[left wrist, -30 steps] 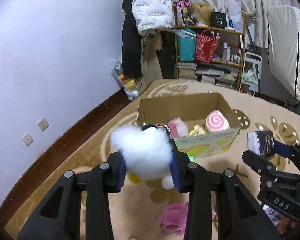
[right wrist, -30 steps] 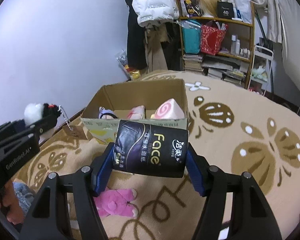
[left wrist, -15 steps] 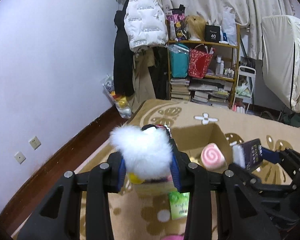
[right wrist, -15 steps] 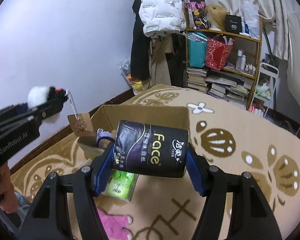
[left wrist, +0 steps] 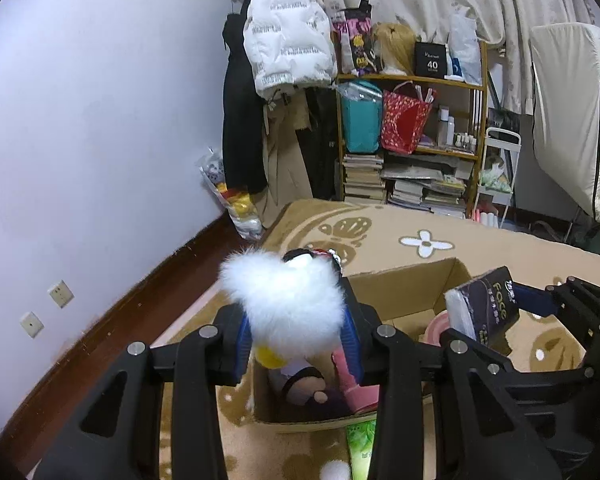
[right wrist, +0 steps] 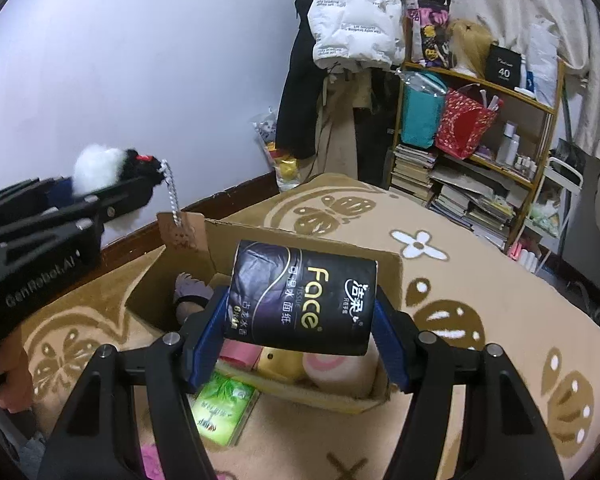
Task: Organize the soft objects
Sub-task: 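Lift the tissue box and keychain and carry both over the box, then lower the tissue box and keychain into the box and open both tools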
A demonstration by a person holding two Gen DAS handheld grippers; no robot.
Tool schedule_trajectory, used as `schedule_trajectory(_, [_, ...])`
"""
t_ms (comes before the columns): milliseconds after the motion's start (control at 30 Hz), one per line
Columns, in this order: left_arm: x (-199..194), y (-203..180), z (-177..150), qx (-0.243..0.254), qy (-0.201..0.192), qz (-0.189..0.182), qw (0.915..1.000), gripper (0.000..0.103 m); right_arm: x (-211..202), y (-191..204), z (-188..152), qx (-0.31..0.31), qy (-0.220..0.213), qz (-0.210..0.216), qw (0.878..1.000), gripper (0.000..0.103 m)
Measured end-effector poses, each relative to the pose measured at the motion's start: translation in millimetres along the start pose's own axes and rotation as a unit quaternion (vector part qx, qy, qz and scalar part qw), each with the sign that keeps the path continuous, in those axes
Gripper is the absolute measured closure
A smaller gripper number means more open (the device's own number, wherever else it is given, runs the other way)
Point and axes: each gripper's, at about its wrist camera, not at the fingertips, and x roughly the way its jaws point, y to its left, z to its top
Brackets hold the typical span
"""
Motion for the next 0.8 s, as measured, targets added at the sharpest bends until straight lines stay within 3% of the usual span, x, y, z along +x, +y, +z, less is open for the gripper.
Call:
schedule_trajectory(333, [48.4,-1.6,-22.8,-0.017,0.059,-0.018,0.998,0.066,41.9,1.0,-11.3,-0.012,0.03,0.015,0.999,0.032])
schedule_trajectory(633, [62.5,0.0,-35.5,-0.02,0.084,-0.01,0.9962,0.064,52.6,-7.6,-18.8,0.02,0.038,0.025,0.999,0.032])
schedule_trajectory(700, [63.1,1.5,-36.2,-0.021,0.087,-0.007,0.9959,0.059,52.4,-8.5,-19.4,0.024,0.037,0.026,0.999,0.031])
schedule_trajectory(733, [62.3,2.2,-36.9,-0.022,0.086,-0.003,0.9961,0.051,51.8,-7.8,-20.3,0.025,0.037,0.026,0.999,0.03])
schedule_trajectory(800, [58.4,3.8,-38.1,-0.023,0.077,0.008,0.9968,0.042,51.0,-8.9,-19.1,0.028,0.035,0.028,0.999,0.021])
